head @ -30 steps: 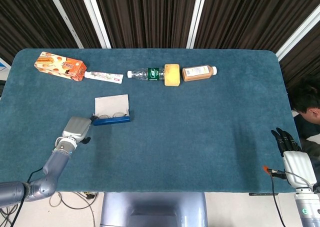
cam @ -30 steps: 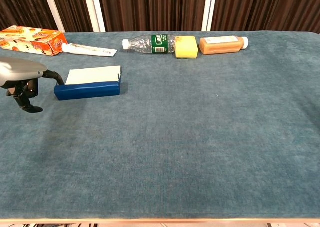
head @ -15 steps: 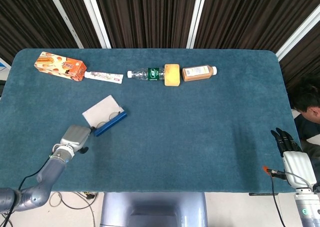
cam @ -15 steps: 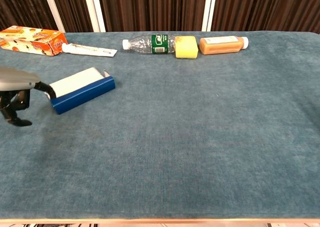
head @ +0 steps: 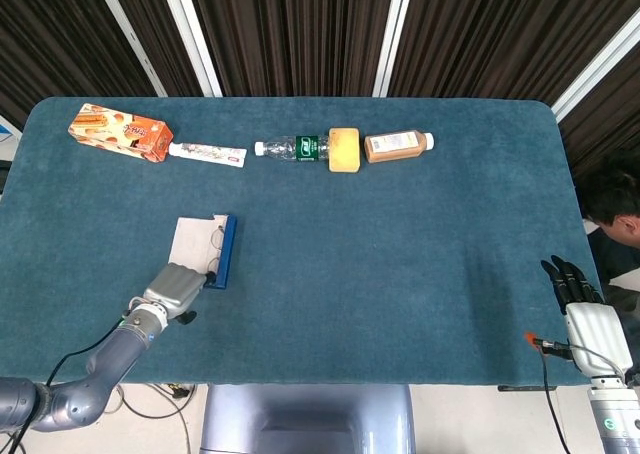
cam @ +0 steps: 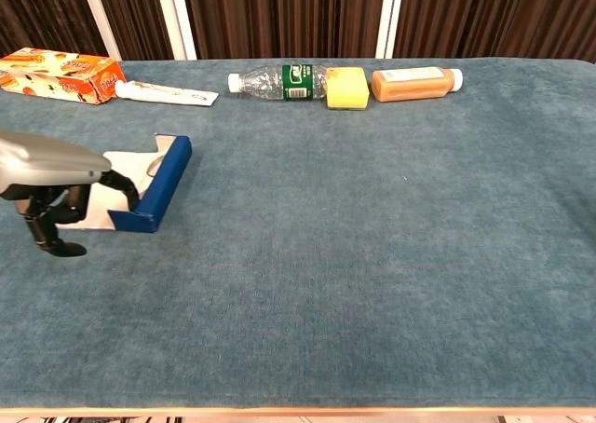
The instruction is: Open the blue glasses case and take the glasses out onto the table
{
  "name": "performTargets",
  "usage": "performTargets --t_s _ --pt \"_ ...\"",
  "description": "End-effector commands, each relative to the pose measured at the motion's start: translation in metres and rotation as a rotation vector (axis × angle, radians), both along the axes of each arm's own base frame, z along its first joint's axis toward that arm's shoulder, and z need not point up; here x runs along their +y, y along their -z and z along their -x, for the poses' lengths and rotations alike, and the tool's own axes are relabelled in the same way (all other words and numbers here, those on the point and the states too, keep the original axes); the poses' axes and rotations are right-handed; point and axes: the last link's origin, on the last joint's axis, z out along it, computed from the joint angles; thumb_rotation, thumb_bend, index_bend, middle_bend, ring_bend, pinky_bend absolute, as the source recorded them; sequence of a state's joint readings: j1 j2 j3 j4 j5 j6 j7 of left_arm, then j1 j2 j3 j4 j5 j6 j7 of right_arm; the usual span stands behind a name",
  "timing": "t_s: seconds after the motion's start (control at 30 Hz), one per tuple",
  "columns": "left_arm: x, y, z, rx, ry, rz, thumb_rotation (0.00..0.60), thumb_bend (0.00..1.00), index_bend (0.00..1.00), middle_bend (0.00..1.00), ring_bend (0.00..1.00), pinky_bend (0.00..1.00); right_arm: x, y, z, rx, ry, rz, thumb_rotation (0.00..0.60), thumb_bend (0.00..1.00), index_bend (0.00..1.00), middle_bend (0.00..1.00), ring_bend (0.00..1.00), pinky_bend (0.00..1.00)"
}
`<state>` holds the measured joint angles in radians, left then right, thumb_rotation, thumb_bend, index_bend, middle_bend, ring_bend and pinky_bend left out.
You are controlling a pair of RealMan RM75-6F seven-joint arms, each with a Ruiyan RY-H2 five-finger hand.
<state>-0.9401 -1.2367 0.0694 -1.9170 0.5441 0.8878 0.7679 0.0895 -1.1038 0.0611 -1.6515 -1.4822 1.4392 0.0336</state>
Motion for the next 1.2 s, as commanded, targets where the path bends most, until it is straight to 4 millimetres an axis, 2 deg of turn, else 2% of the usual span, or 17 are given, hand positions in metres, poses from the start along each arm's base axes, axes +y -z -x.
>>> performTargets --t_s 0.03,0.67,1.2 --pt "0.001 0.004 -0.006 0.0 0.012 0.004 0.6 0.29 0.22 0.94 0.66 0.7 0.0 0.0 0.0 -0.002 0.0 0.0 0.6 0.22 0.0 0.0 0.0 0.21" --pt "0.027 0.033 -0.042 -0.013 0.037 -0.032 0.6 0.29 0.2 0.94 0.66 0.7 -0.001 -0.001 0.0 -0.015 0.002 0.0 0.6 0.22 0.0 0.0 0.0 0.21" --pt "0.057 0.043 -0.049 0.028 0.018 -0.104 0.6 0.29 0.18 0.94 0.66 0.71 -0.001 -0.001 -0.001 -0.018 -0.006 0.008 0.6 0.22 0.0 0.0 0.0 0.21"
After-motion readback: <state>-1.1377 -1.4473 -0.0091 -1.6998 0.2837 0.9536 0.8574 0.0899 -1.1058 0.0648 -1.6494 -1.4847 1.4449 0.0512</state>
